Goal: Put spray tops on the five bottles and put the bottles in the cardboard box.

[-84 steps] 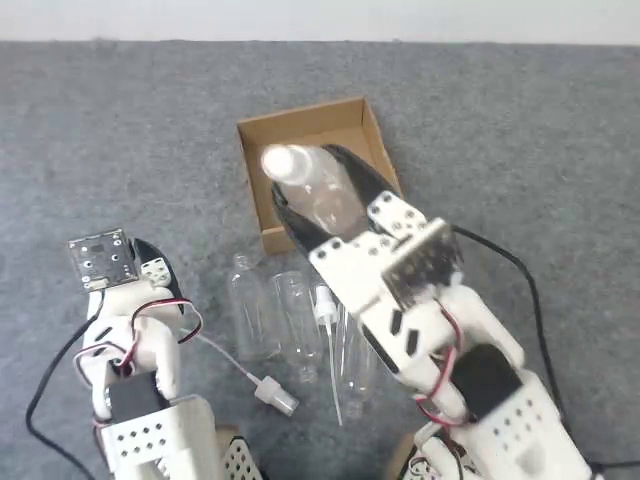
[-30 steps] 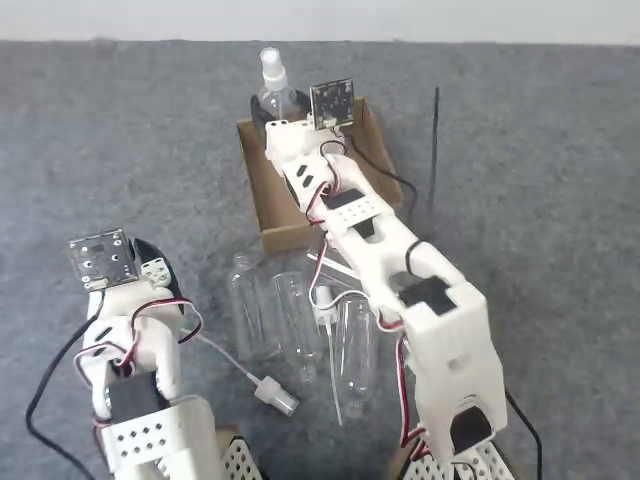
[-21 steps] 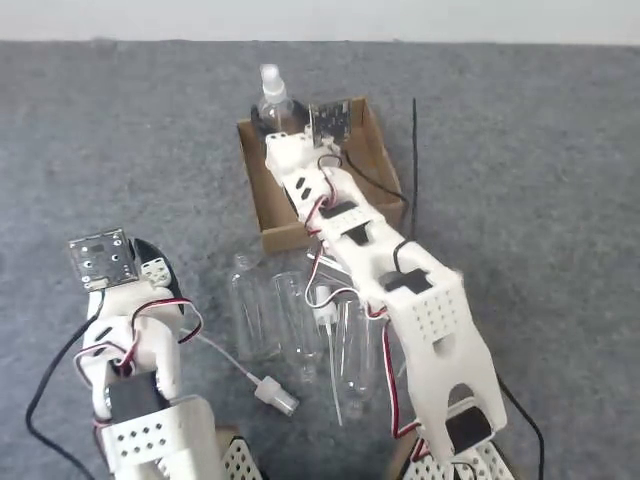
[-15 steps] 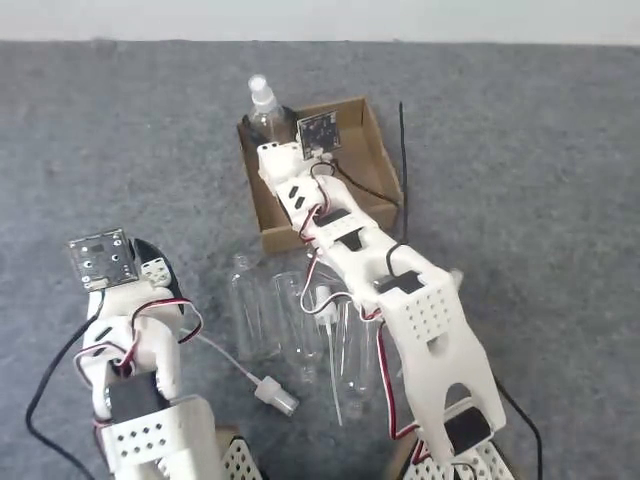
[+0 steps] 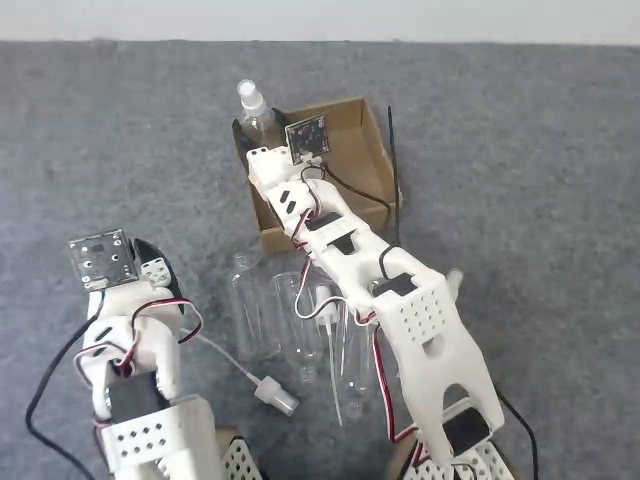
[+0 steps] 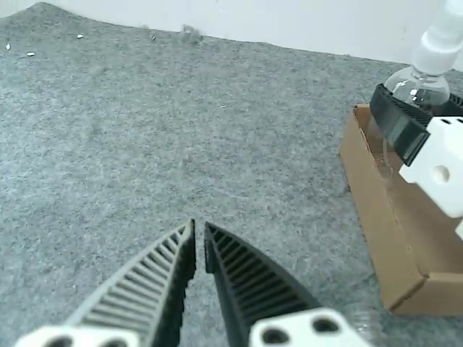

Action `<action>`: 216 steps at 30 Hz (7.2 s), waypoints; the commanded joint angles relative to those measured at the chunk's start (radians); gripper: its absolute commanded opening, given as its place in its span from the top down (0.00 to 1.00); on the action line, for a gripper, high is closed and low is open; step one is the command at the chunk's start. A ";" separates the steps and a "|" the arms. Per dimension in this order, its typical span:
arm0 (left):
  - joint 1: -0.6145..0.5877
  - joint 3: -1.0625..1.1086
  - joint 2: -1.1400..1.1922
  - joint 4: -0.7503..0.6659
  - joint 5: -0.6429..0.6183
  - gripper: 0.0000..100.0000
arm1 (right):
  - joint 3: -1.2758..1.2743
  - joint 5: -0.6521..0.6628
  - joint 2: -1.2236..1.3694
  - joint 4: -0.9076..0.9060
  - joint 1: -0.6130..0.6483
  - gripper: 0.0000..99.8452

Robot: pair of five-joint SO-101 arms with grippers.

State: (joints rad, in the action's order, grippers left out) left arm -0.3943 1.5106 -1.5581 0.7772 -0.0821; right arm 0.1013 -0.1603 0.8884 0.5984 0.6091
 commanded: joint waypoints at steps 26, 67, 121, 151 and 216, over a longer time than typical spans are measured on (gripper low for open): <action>0.002 -0.008 -0.017 -0.029 0.008 0.99 | -0.081 0.071 -0.173 -0.113 0.041 0.72; -0.005 0.007 -0.017 -0.038 0.008 0.99 | -0.635 0.075 -0.653 -0.140 0.048 0.98; -0.005 0.007 -0.017 -0.041 0.009 0.99 | -0.292 0.074 -0.410 -0.435 -0.019 0.99; 0.000 0.008 -0.017 -0.046 0.009 0.99 | -0.661 0.196 -1.102 -0.865 0.002 0.99; -0.002 0.015 -0.017 -0.046 0.009 0.99 | -0.755 -0.267 -1.092 -1.876 0.143 0.79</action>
State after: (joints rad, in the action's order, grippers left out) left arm -0.3959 1.5305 -1.5581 0.7679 -0.0821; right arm -0.6659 -0.4181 -0.1979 -1.2889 0.7457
